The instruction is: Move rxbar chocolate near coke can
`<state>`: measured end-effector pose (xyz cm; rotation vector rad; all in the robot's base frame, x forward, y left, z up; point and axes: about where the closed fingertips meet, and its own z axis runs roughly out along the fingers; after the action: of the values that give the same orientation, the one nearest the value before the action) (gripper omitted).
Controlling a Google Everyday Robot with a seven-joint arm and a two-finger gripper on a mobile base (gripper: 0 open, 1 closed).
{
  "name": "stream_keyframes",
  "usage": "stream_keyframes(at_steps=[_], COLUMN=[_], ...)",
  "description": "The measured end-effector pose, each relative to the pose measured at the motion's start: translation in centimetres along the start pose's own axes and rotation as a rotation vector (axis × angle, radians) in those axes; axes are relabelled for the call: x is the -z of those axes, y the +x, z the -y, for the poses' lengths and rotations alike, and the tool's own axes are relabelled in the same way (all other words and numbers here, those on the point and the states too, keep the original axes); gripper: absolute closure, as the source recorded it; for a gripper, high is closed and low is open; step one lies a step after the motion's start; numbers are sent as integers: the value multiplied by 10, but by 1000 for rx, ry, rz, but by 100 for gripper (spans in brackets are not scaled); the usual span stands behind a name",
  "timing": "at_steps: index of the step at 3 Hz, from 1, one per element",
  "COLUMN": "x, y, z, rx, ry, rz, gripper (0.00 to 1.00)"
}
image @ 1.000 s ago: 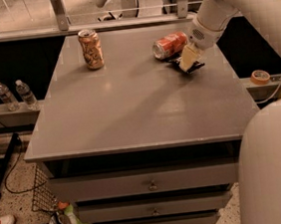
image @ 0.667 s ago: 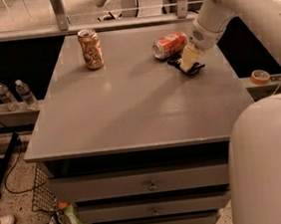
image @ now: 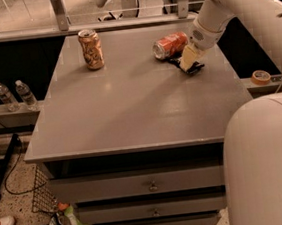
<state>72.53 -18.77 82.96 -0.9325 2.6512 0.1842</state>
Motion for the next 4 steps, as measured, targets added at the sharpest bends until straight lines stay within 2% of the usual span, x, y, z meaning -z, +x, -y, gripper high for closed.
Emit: stream_keyframes(at_steps=[1,2,3,4], x=[1,0,-1,14], y=[-1,-1,-1,-2], z=[0,0,0,-1], rx=[0,0,1,11], ry=[0,-1,-2,8], rz=[0,-1,-1,41], gripper=[39,7,0,0])
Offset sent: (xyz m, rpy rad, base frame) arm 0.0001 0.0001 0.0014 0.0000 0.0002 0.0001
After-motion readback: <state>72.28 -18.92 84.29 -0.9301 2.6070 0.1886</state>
